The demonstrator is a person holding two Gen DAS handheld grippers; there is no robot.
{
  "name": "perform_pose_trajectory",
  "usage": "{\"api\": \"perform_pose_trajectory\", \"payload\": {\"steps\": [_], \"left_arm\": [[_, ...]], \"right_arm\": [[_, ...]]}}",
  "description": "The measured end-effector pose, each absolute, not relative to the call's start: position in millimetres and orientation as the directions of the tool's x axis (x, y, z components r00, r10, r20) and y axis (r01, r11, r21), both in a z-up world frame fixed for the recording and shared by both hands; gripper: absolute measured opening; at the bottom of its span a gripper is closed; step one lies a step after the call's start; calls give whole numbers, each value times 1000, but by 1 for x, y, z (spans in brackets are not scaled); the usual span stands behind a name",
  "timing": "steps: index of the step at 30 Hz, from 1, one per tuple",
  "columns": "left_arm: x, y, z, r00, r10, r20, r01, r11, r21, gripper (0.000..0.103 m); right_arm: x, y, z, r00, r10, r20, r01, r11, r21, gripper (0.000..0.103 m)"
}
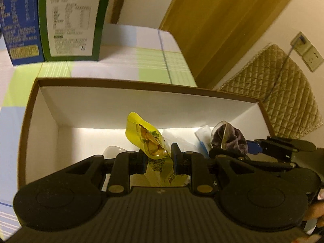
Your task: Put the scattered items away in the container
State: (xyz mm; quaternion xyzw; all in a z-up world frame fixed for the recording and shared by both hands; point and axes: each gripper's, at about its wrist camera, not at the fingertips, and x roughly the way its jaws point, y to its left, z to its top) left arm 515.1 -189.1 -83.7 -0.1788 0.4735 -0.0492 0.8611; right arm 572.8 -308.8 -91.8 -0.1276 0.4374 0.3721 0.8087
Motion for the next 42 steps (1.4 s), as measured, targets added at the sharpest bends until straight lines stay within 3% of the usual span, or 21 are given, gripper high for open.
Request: {"api": "perform_pose_trajectory", "payload": {"steps": [4,8,17,19,21,28,32,42], "left_arm": [[520,-187,-87,545,-228,-807,-107,936,-336,21],[523,-187,-83,555,-227,-800,-92,940,-330,34],[520,-188,-73,567,-189,-802,-64,960,-272,46],[518,-189,-71,569,-184,-801,-57,963,-262,52],[515,-190,-69,574,-173,-800,-50,968,-245,56],[505,-192,-53,596,-155,-788,-27,977,-213,63],[492,-193,-37,623,-137,-770,-10,983,-183,72],[422,-203,1,717,-30,-697,12,999,-30,90]], "right_arm": [[576,-308,-96,336,488,-806,-709,694,124,36],[577,-307,-98,333,488,-807,-709,694,127,36],[578,-306,-102,344,486,-804,-703,700,123,36],[578,-306,-101,353,498,-792,-701,701,129,44],[578,-307,-98,377,513,-771,-695,707,131,64],[571,-315,-83,432,550,-714,-688,713,133,84],[554,-326,-71,453,553,-700,-687,716,121,101],[500,-362,-48,470,574,-671,-664,731,160,101]]}}
